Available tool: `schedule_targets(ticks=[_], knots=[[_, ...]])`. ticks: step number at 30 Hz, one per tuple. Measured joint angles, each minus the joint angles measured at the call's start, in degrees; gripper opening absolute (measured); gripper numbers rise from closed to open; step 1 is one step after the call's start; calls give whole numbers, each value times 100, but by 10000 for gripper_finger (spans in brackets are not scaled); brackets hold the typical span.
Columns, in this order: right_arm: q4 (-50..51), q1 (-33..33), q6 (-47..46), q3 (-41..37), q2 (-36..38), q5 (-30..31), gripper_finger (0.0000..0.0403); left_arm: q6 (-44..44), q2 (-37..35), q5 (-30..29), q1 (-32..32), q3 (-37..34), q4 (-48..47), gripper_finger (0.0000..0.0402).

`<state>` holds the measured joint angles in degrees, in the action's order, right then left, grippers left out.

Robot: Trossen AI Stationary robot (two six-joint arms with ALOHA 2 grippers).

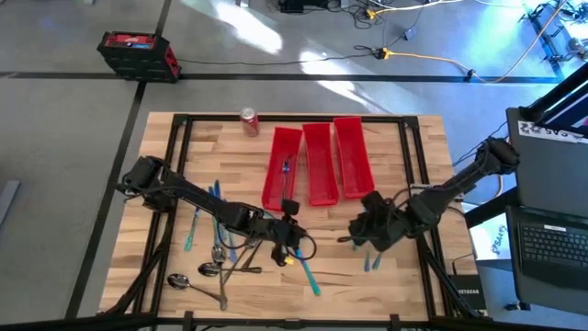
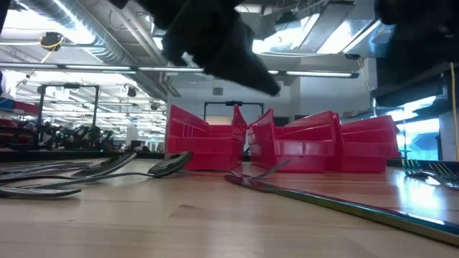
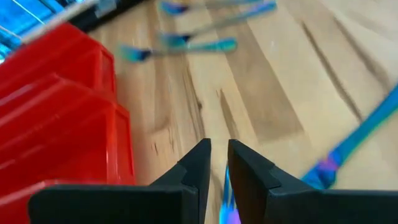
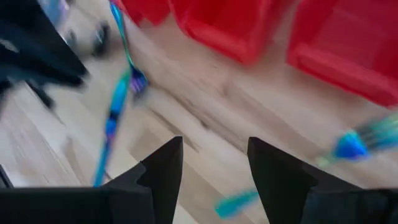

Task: Sort silverware
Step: Put the purple fork into the left red bin

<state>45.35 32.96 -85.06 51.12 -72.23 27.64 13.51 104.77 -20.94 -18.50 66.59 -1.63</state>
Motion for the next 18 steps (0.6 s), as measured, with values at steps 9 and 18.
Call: schedule_targets(ticks=[9,18], knots=[[-2032,-280,-469,-437,-1013,16,166,-312,0,145,46,0,-1397,43],[-4030,-338,-911,-443,-2077,92,166,-317,0,145,49,-205,-1569,43]])
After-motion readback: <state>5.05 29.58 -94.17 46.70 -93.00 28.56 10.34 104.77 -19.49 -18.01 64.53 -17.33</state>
